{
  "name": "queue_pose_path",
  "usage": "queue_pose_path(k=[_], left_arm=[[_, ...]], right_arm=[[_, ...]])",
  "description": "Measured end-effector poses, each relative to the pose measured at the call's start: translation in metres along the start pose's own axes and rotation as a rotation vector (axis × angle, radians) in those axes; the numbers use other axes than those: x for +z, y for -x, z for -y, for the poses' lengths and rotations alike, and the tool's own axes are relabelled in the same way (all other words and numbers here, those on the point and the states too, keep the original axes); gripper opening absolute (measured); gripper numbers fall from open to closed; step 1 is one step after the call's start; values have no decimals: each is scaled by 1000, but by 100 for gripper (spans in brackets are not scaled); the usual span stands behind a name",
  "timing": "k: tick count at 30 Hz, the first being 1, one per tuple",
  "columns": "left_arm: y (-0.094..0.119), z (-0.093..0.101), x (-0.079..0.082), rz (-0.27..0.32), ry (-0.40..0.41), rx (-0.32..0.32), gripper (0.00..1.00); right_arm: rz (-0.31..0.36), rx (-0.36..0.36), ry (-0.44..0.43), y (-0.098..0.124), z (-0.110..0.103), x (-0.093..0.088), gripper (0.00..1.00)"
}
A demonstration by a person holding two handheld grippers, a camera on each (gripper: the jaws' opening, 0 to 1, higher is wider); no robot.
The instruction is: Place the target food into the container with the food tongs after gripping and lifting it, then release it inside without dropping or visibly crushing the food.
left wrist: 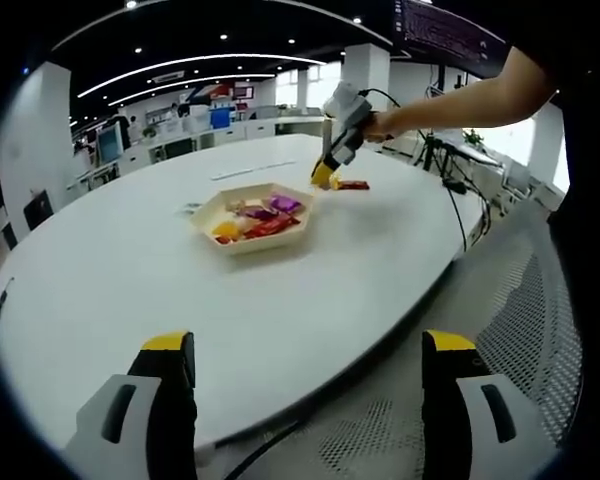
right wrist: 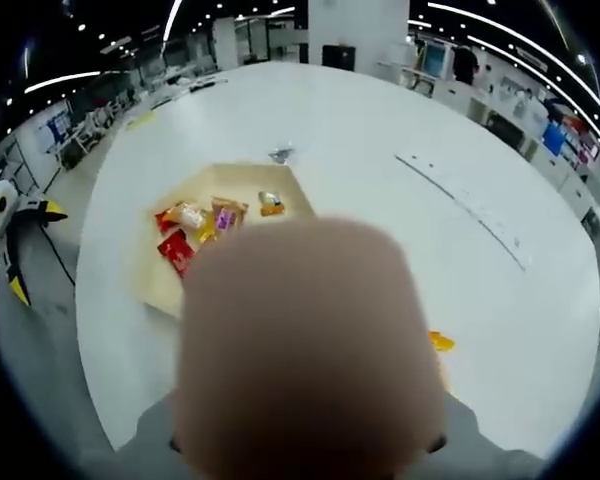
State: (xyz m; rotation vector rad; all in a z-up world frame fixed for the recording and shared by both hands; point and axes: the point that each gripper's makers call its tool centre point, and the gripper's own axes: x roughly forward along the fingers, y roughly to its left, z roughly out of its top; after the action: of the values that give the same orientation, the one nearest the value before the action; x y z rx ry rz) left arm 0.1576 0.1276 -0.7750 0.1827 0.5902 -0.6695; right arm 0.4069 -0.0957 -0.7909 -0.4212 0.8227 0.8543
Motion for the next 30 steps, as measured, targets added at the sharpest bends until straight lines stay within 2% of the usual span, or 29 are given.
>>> queue_pose_path(k=[19,27,30], left_arm=[[2,5,6,48,-45,-20,91],[4,6,9,65,-54,-22,91],[4,6,9,65,-53,-21,91]], right_arm=[[42,-71,23,61,-1,28,20],[44,-80,10,64,-5,23,21],[32,-63,1,53,-8,9,23]])
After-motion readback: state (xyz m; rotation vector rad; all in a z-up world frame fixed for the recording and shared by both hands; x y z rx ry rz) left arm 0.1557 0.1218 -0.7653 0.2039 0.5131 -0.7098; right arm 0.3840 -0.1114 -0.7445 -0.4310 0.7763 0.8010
